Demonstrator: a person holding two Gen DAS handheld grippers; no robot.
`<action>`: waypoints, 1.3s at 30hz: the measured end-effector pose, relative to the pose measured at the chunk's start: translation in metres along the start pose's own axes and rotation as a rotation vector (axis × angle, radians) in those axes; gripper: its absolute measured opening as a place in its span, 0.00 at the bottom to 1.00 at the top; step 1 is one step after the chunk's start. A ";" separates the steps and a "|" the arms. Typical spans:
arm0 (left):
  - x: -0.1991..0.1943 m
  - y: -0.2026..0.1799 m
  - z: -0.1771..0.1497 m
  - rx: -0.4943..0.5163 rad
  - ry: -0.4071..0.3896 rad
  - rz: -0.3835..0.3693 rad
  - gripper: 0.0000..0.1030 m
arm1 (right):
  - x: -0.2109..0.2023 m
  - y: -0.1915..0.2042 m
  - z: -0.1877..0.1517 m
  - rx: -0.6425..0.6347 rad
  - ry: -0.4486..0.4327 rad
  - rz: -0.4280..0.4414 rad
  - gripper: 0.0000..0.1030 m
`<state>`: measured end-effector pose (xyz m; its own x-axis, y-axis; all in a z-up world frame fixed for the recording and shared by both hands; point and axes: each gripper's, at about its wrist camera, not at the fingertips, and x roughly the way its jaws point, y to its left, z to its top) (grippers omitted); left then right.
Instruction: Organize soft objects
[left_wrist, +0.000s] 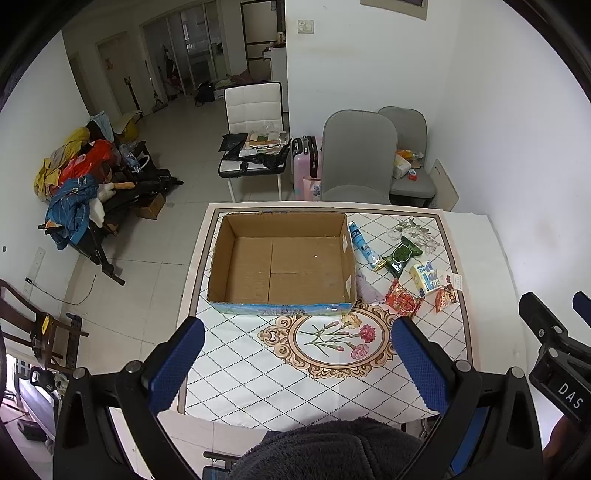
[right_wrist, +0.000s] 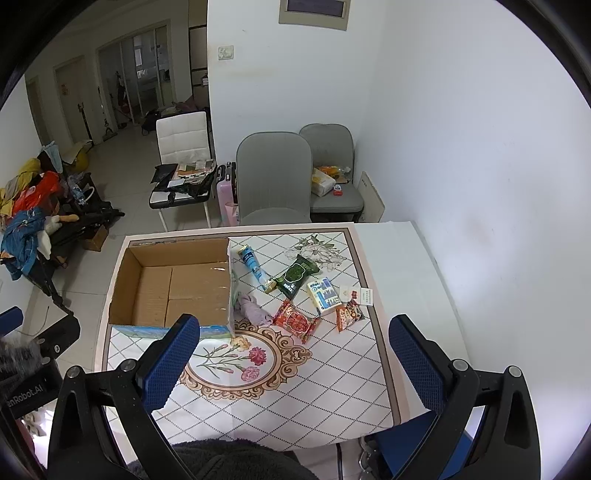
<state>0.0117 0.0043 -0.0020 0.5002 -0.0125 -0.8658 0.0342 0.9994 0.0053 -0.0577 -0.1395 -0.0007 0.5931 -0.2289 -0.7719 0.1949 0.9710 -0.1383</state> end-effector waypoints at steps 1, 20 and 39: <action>0.000 0.000 0.000 0.000 0.000 -0.001 1.00 | 0.000 0.001 0.000 -0.002 0.001 0.000 1.00; 0.001 0.006 -0.010 -0.009 0.005 -0.002 1.00 | 0.001 0.006 0.000 -0.019 0.011 0.010 1.00; 0.002 0.007 -0.010 -0.011 0.006 0.001 1.00 | 0.005 0.010 0.005 -0.014 0.021 0.021 1.00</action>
<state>0.0043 0.0114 -0.0085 0.4949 -0.0118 -0.8689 0.0243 0.9997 0.0003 -0.0489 -0.1313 -0.0027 0.5807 -0.2067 -0.7875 0.1715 0.9766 -0.1299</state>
